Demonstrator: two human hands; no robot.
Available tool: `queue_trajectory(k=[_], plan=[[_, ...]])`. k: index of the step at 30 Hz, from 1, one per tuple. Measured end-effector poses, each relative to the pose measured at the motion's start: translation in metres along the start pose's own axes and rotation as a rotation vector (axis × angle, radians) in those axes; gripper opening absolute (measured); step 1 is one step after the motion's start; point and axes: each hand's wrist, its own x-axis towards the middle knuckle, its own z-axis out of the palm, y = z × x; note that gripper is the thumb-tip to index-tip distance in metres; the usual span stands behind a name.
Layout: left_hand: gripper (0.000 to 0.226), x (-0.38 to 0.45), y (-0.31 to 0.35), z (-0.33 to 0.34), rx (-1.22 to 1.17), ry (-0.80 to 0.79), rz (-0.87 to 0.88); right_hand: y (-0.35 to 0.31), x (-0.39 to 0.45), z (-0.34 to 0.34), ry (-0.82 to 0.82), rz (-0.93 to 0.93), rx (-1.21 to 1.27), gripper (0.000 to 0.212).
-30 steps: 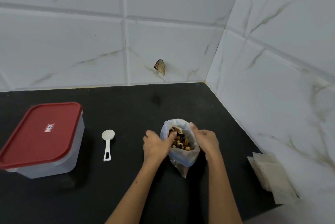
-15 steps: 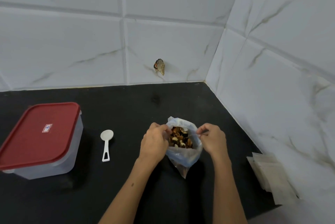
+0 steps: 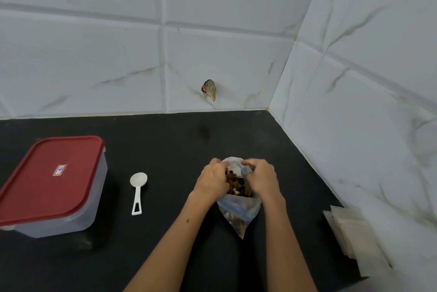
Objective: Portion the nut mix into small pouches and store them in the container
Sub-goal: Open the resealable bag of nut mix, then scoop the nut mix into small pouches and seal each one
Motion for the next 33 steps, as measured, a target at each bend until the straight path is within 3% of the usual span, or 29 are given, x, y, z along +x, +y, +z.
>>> queue_trajectory(k=[3,7,9,11,15,22,28,33], plan=[[0.058,-0.004,0.004,0.0,-0.039,-0.061,-0.033,0.001,-0.004,-0.006,-0.108,0.023,0.01,0.049],[0.056,-0.015,0.003,0.001,-0.105,-0.053,-0.102,0.001,-0.023,-0.021,-0.305,0.189,0.06,0.056],[0.077,-0.019,0.0,0.006,-0.098,-0.082,-0.154,-0.001,-0.03,-0.024,-0.399,0.282,0.056,0.072],[0.092,-0.021,-0.001,0.008,-0.101,-0.127,-0.223,-0.001,-0.035,-0.023,-0.437,0.361,0.11,0.083],[0.087,-0.027,0.001,0.0,-0.131,-0.224,-0.297,0.004,-0.041,-0.021,-0.477,0.437,0.243,0.089],[0.091,-0.036,0.003,-0.002,-0.365,-0.214,-0.233,0.008,-0.046,-0.023,-0.469,0.408,0.311,0.083],[0.091,-0.031,0.008,0.014,-0.51,-0.072,-0.103,0.016,-0.052,-0.037,-0.257,0.221,0.162,0.075],[0.067,-0.024,0.012,0.026,-0.514,-0.037,-0.103,0.018,-0.058,-0.039,-0.221,0.227,0.206,0.07]])
